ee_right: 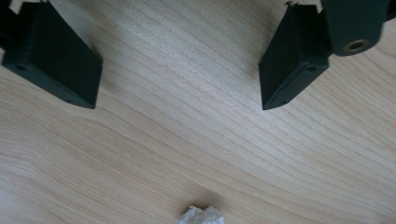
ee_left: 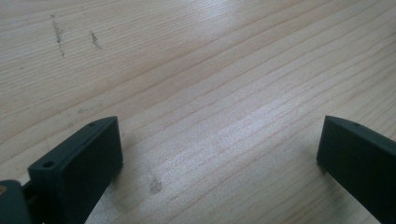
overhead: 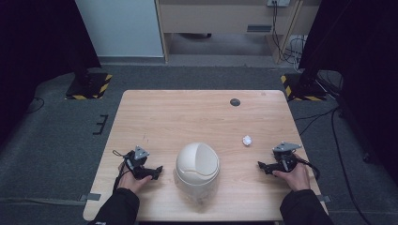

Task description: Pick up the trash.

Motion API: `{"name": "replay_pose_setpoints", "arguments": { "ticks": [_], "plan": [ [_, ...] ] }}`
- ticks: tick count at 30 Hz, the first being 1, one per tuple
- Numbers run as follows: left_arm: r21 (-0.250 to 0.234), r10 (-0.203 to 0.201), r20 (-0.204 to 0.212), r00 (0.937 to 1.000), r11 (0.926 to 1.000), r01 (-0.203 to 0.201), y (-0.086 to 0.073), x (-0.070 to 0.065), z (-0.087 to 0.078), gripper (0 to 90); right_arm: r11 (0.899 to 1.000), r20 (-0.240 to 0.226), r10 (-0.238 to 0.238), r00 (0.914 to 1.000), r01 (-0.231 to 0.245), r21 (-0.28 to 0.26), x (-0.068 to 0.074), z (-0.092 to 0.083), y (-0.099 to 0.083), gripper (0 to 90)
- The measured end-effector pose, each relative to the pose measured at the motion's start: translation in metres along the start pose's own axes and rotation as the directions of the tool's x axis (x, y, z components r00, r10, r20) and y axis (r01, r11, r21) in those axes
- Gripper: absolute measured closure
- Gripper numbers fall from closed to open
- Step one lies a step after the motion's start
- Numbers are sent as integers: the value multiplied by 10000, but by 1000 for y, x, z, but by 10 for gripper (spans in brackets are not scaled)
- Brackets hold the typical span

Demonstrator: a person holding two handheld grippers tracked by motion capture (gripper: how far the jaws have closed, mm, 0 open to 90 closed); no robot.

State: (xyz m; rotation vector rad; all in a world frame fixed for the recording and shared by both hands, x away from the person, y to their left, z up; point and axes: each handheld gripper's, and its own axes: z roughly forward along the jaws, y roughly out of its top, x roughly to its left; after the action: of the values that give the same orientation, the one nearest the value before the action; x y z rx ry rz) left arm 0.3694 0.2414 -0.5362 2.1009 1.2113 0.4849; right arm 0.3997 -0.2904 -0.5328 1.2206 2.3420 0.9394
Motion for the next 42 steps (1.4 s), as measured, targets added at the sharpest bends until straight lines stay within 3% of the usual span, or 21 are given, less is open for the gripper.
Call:
{"name": "replay_pose_setpoints", "arguments": {
  "ticks": [2,6,14,22,29,33,39,42],
  "plan": [
    [1,2,-1,10000,10000,-2,0,0,0,0,9999,163,-84,9998,82,79,-1,-3,2,166],
    [1,2,-8,10000,10000,-2,0,0,0,0,9978,266,367,9990,-352,-568,-3,-10,4,185],
    [4,14,-6,10000,10000,-14,0,0,0,0,9892,20,561,9984,-553,-1358,-2,-22,12,192],
    [1,24,-5,10000,10000,-24,-1,-1,-1,0,9673,-186,558,9983,-587,-2466,4,-42,27,184],
    [3,28,2,10000,10000,-28,-1,-1,-1,0,9579,-249,502,9984,-552,-2817,7,-54,35,183],
    [2,26,4,10000,10000,-26,-1,-1,-1,0,9473,-319,556,9979,-628,-3140,11,-62,43,184],
    [2,25,3,10000,10000,-25,-1,-1,-1,0,9325,-402,204,9990,-336,-3595,19,-76,56,185],
    [4,26,3,10000,10000,-26,-1,-1,-1,0,9300,-457,150,9988,-307,-3662,21,-79,59,185]
  ]
}}
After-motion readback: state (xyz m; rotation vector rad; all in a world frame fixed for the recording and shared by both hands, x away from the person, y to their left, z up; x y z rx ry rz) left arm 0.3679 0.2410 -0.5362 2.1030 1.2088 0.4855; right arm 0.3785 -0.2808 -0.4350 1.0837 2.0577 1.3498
